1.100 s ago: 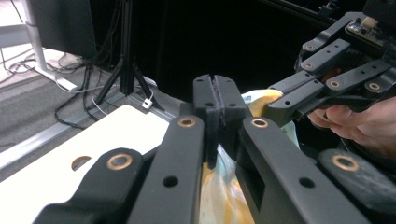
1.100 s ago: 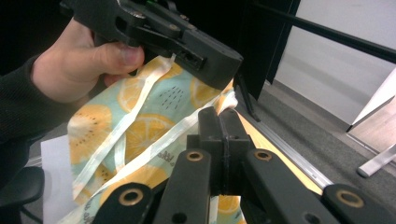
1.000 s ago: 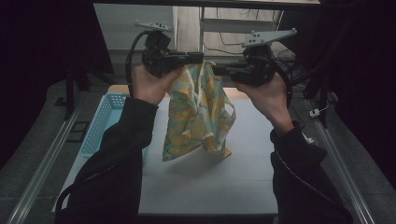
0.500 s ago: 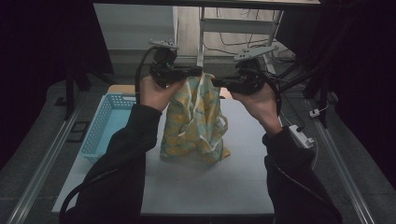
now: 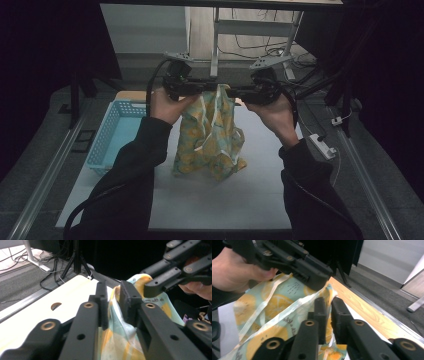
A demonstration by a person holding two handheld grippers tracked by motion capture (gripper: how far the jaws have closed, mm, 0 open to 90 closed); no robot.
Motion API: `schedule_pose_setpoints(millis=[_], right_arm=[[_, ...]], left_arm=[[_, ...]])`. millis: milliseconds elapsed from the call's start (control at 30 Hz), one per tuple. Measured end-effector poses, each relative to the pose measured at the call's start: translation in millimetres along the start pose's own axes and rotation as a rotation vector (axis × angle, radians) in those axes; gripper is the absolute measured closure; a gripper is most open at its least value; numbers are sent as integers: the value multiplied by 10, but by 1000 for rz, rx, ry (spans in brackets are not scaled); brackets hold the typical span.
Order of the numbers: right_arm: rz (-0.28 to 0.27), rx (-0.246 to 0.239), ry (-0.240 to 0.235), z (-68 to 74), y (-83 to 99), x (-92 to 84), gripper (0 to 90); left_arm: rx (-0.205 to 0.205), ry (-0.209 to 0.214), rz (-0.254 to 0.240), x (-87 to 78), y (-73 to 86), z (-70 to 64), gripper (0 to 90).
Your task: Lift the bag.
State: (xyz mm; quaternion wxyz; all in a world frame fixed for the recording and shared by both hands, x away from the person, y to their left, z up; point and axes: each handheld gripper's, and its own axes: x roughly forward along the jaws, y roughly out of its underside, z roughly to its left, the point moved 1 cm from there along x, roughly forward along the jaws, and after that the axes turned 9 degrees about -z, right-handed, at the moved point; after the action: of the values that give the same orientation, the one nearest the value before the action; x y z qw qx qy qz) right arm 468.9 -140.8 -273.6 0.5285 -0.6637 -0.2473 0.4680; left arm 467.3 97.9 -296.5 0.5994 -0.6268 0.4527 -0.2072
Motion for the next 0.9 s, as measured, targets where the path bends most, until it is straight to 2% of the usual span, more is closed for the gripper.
schedule_pose_setpoints(millis=[167,367,467,700,900], right_arm=[[-20,13,20,-5,-17,-40,713],[-30,38,28,3,19,-66,595],[-34,53,26,13,46,-83,542],[-23,68,29,56,62,-160,442],[-20,72,30,79,113,-224,400]], left_arm=[[51,-3,-3,-53,7,-51,541],[80,2,-2,-140,26,-116,356],[70,12,-3,-200,37,-136,304],[8,42,11,-342,101,-139,176],[-5,54,37,-478,184,-147,99]])
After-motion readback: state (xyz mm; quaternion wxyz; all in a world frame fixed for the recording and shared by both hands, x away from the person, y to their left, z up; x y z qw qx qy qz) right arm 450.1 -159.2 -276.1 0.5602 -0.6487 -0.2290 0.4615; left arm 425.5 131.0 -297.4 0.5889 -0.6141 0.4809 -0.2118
